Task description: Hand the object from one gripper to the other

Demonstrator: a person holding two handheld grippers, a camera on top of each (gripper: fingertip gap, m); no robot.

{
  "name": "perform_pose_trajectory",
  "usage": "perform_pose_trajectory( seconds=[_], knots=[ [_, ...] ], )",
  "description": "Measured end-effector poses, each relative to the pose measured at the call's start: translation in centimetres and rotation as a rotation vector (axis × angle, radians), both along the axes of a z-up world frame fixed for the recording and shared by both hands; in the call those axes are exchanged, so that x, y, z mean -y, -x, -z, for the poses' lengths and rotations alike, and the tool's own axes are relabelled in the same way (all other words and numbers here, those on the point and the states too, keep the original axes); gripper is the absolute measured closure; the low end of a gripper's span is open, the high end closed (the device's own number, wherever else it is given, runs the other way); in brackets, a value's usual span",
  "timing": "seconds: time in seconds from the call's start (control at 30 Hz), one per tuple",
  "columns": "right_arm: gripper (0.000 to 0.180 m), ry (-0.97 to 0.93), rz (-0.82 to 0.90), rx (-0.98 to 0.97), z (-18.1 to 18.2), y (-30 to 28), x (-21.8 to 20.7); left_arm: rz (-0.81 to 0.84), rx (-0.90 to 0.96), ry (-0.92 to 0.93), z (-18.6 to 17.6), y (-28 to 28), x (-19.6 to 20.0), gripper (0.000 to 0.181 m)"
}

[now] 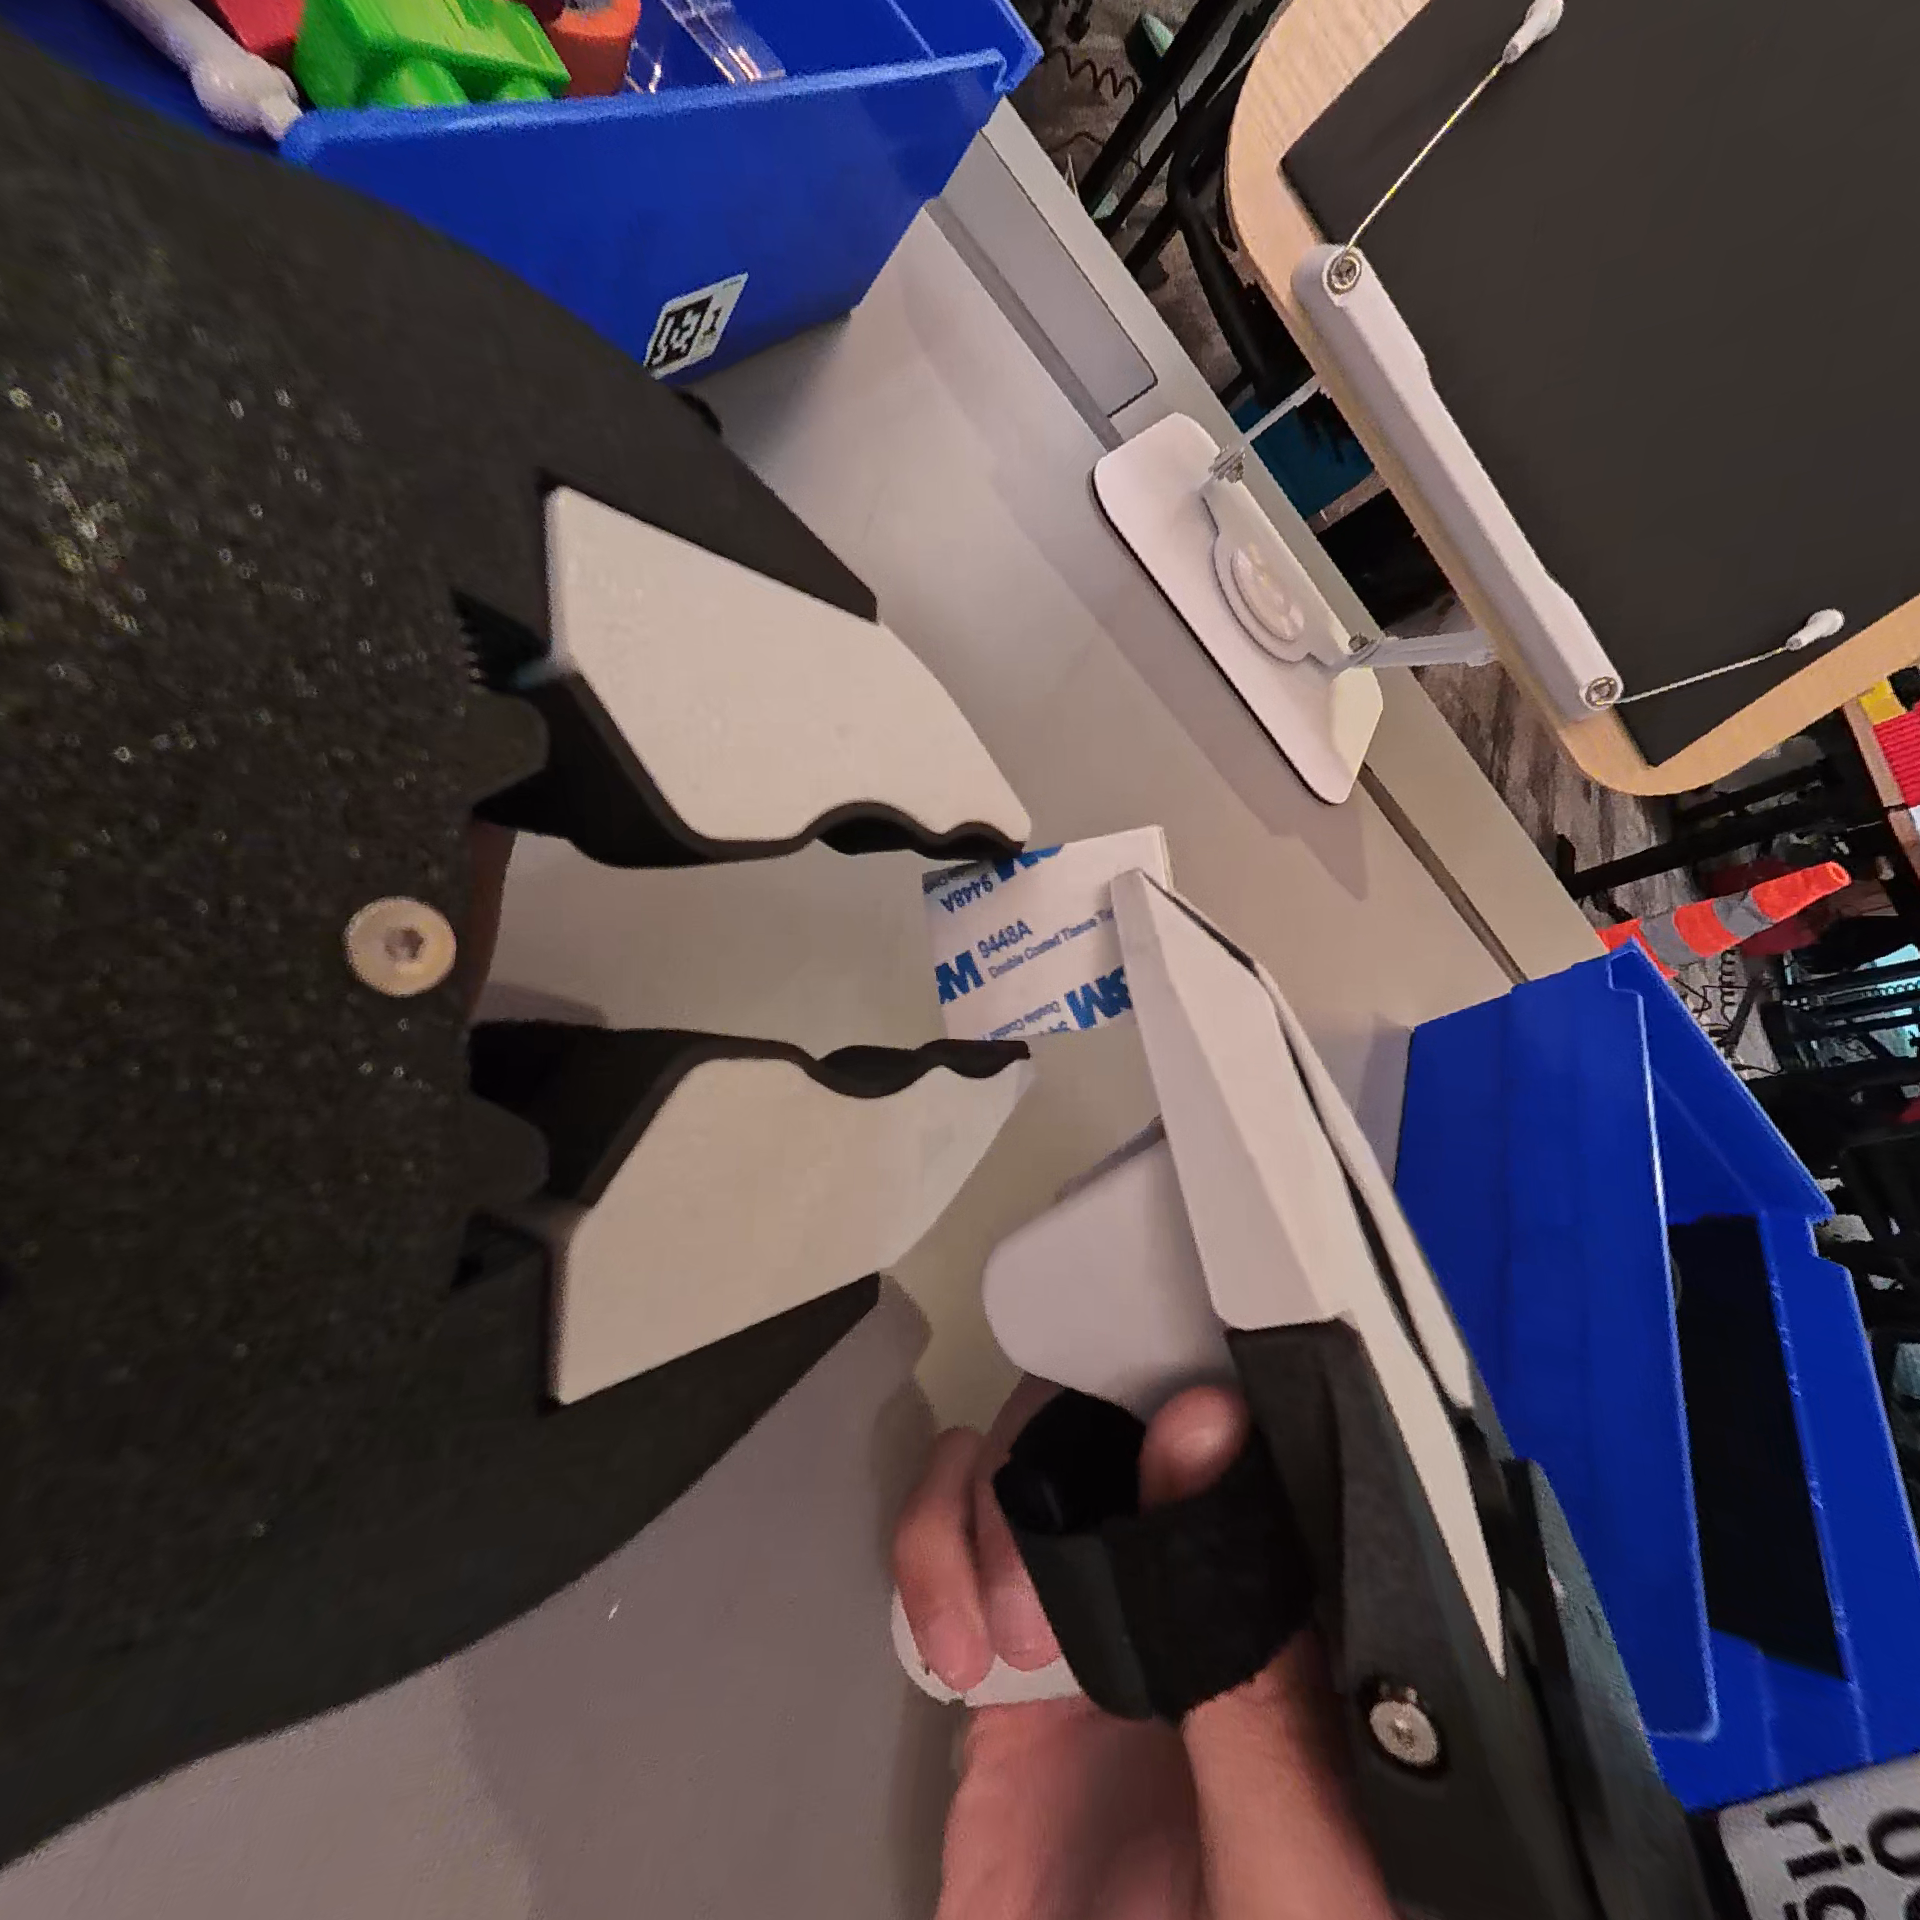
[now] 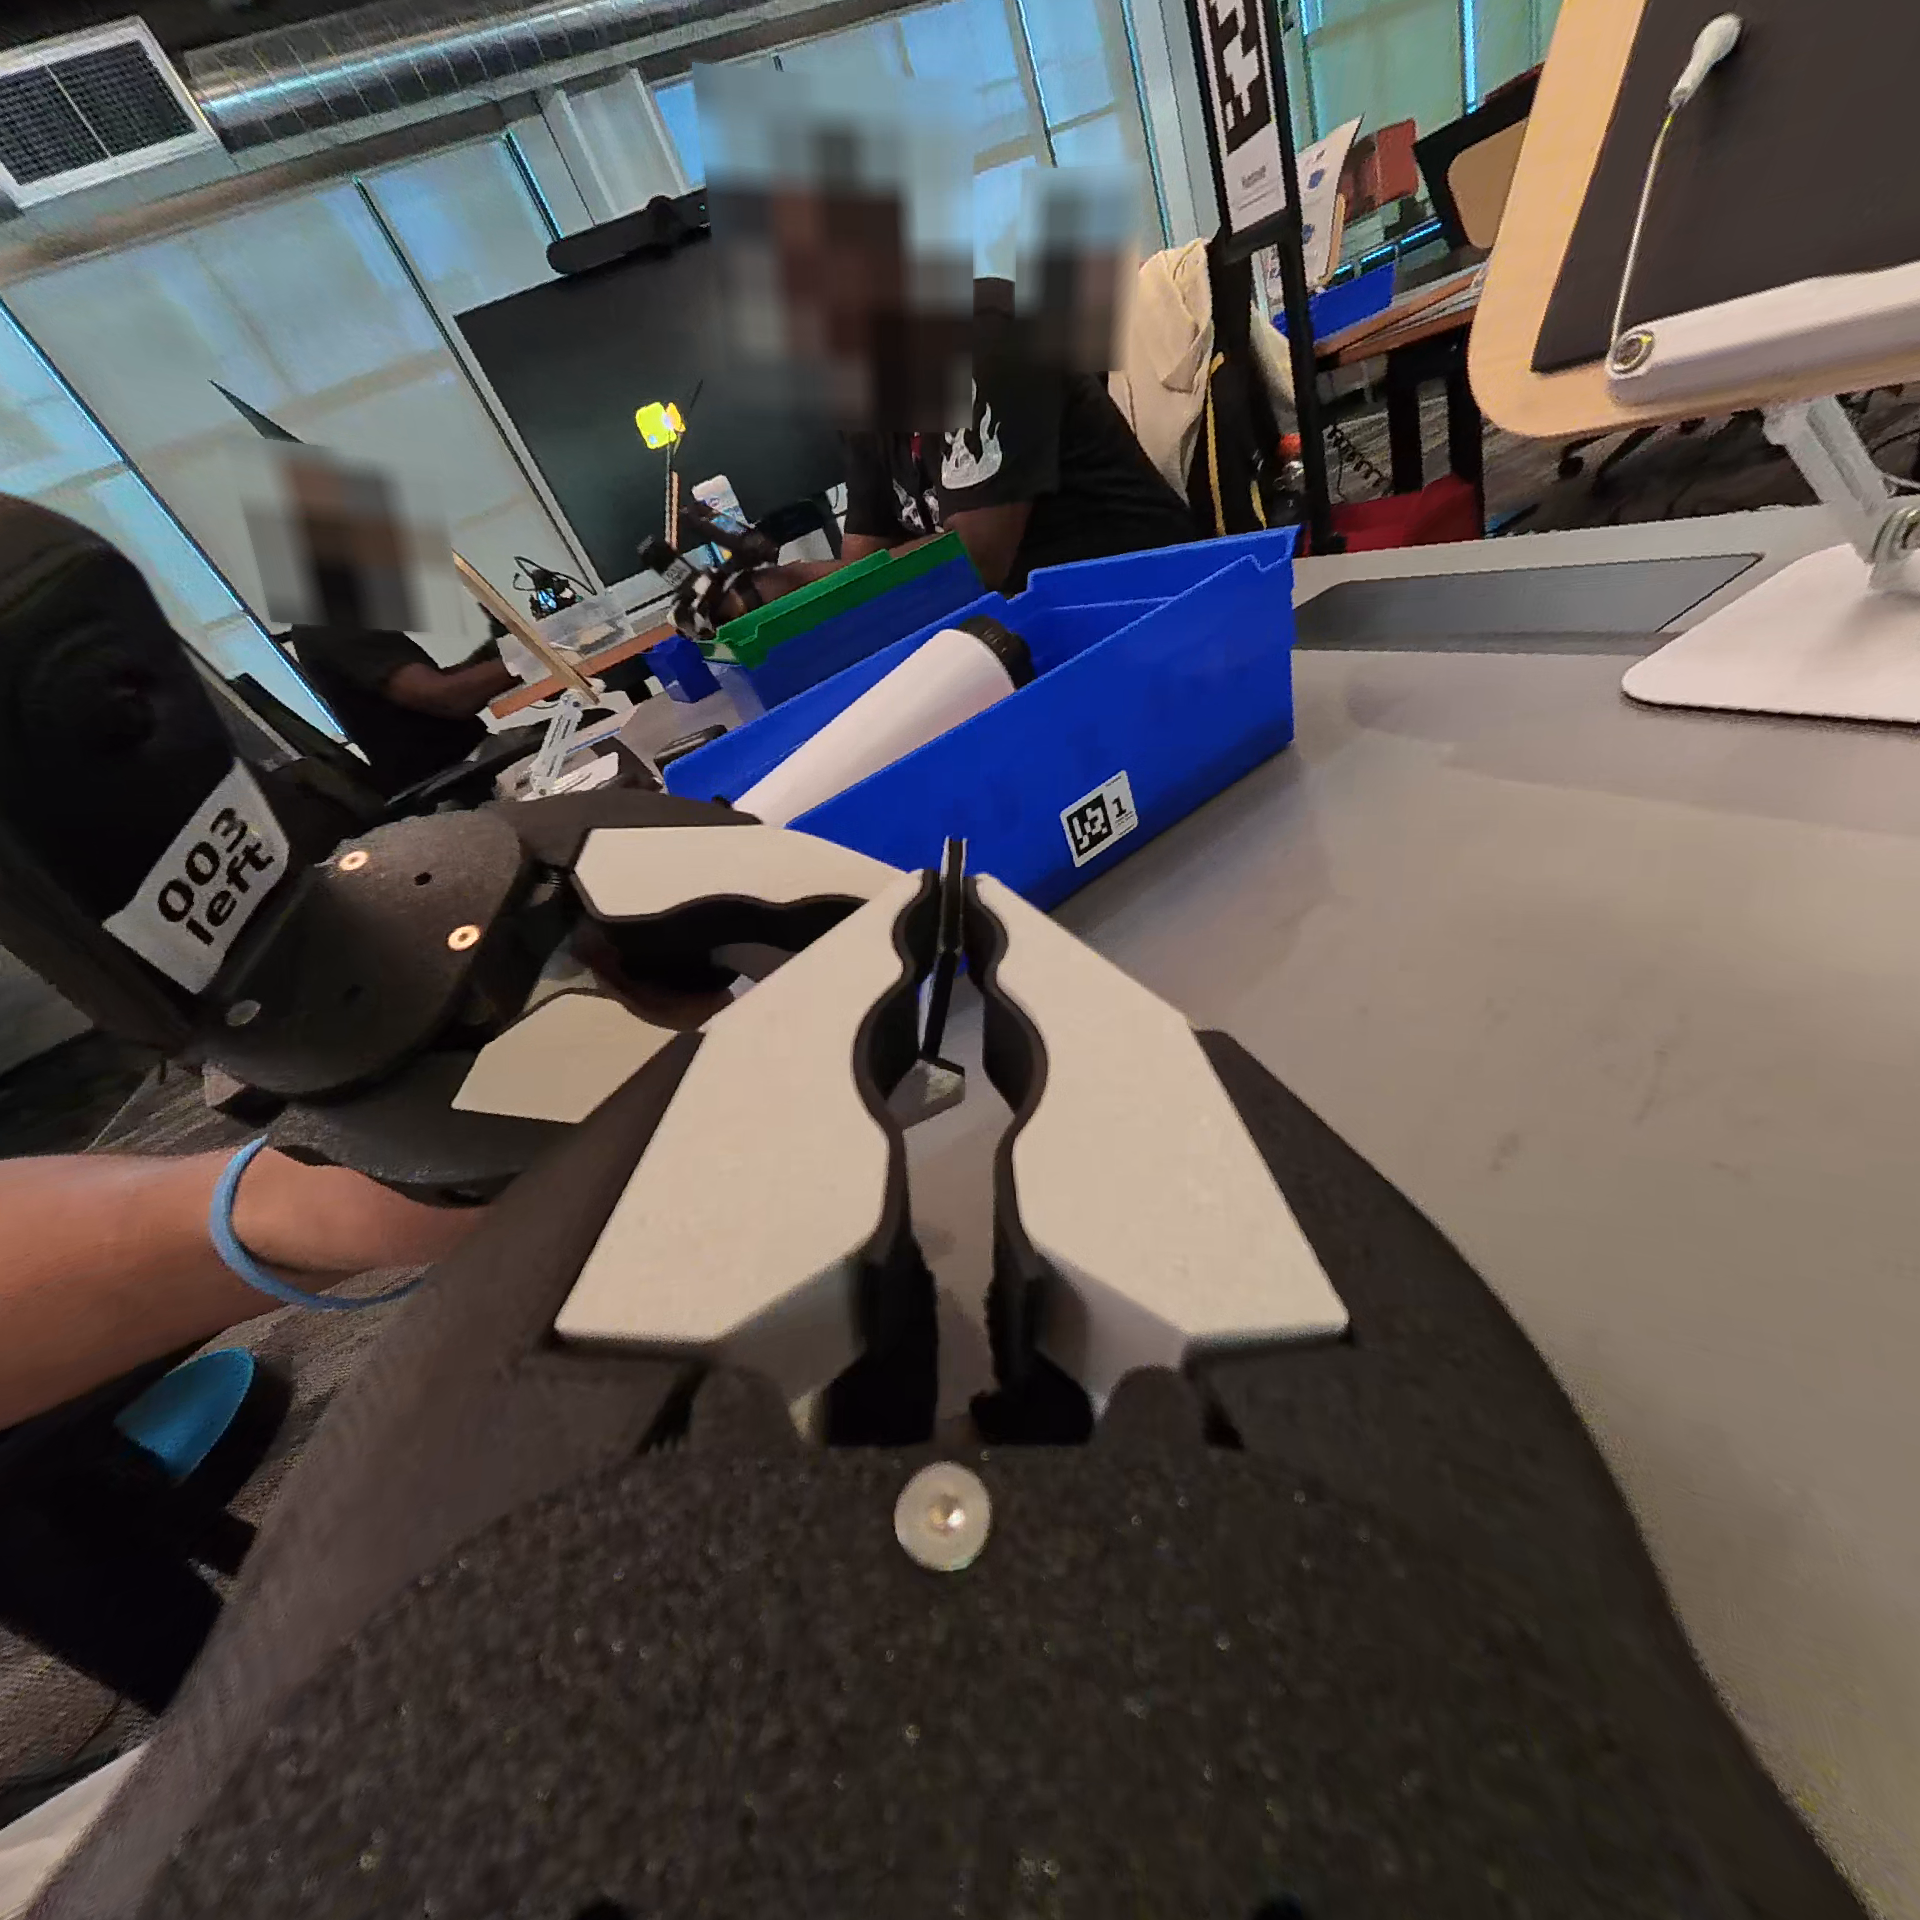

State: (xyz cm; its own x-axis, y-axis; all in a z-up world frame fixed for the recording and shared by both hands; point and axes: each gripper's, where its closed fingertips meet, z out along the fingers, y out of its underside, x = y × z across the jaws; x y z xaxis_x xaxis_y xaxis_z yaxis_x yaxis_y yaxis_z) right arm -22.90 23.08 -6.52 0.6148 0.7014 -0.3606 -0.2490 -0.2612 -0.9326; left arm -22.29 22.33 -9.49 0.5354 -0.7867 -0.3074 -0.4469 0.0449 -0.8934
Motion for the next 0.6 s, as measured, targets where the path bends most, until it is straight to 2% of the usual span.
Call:
perform_pose_trajectory(
  seconds=[0.23, 0.47, 0.53, 0.6],
  knots=[
    [0.174, 0.054, -0.015, -0.021, 0.7, 0.7, 0.0, -0.029, -0.003, -0.025, -0.2, 0.3, -0.4, 0.148],
    [0.177, 0.02, -0.014, 0.012, 0.0, 0.8, 0.2, -0.011, 0.021, -0.025, -0.5, 0.3, -0.2, 0.148],
    [0.177, -0.044, 0.059, 0.037, -1.7, -0.7, -0.5, -0.001, 0.022, -0.012, -0.4, 0.5, 0.1, 0.149],
    [0.176, -0.155, 0.131, 0.081, -5.9, -3.2, -1.2, 0.01, 0.037, 0.014, -0.3, 1.0, 0.4, 0.15]
  ],
)
